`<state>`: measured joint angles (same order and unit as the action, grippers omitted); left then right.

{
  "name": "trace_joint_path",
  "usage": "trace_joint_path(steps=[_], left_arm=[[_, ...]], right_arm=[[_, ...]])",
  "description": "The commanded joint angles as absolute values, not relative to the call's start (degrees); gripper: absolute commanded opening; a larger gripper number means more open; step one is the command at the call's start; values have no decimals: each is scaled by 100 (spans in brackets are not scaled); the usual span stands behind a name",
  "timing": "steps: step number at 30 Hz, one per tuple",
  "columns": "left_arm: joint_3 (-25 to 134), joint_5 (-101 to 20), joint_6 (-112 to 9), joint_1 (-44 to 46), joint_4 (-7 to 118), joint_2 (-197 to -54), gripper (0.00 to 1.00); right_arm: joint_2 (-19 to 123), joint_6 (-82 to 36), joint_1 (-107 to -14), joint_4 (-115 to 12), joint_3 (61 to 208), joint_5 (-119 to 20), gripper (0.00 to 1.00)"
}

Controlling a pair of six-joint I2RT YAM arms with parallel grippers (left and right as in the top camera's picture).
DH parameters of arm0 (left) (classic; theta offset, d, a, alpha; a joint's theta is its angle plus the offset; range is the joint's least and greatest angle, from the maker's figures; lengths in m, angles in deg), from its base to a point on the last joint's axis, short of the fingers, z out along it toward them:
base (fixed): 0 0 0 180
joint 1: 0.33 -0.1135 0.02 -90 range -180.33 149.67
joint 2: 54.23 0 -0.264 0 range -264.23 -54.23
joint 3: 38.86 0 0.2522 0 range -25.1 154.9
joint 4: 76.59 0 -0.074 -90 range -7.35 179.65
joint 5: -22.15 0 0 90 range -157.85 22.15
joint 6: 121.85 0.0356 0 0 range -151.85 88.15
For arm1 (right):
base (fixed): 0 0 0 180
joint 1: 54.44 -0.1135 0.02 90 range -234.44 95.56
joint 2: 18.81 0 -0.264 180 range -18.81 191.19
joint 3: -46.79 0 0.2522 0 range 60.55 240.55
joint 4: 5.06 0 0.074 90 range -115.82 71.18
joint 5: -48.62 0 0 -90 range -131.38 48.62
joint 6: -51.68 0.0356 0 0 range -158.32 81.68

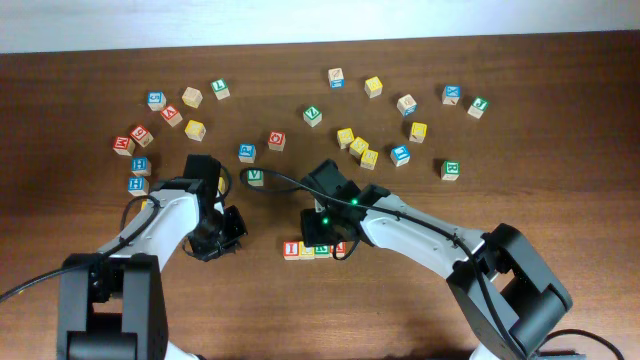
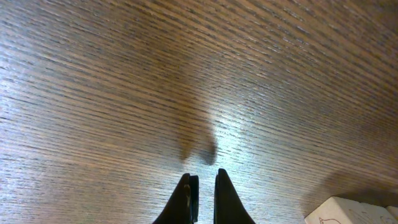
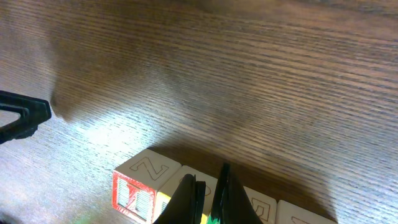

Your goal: Spell out ICRA

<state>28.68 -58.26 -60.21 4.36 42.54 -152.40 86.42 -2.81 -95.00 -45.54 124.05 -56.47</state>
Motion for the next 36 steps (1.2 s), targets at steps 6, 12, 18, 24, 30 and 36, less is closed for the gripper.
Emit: trace_joint_path(steps=[6, 12, 18, 24, 30, 36], left_arm=[[2829, -5870, -6050, 410, 4245, -15271, 4], [2829, -5868, -6050, 412, 4243, -15271, 4], [2829, -5870, -6048, 410, 4245, -15271, 4], [2829, -5868, -6048, 412, 4245, -15271, 4], [2829, -5667, -5613, 418, 4243, -15271, 0], [2829, -5606, -5602, 1138, 4407, -15275, 0]], right_arm=[[8701, -273, -9526, -4594, 12512, -5575, 4], [8701, -275, -9526, -4648, 12512, -5601, 4], [8701, -275, -9526, -4701, 12512, -5618, 4], [8701, -277, -9522, -4620, 12537, -5599, 4], [8699, -541, -9060, -5805, 13686, -5116, 4], [8705, -681, -8650, -8069, 13793, -4587, 4]])
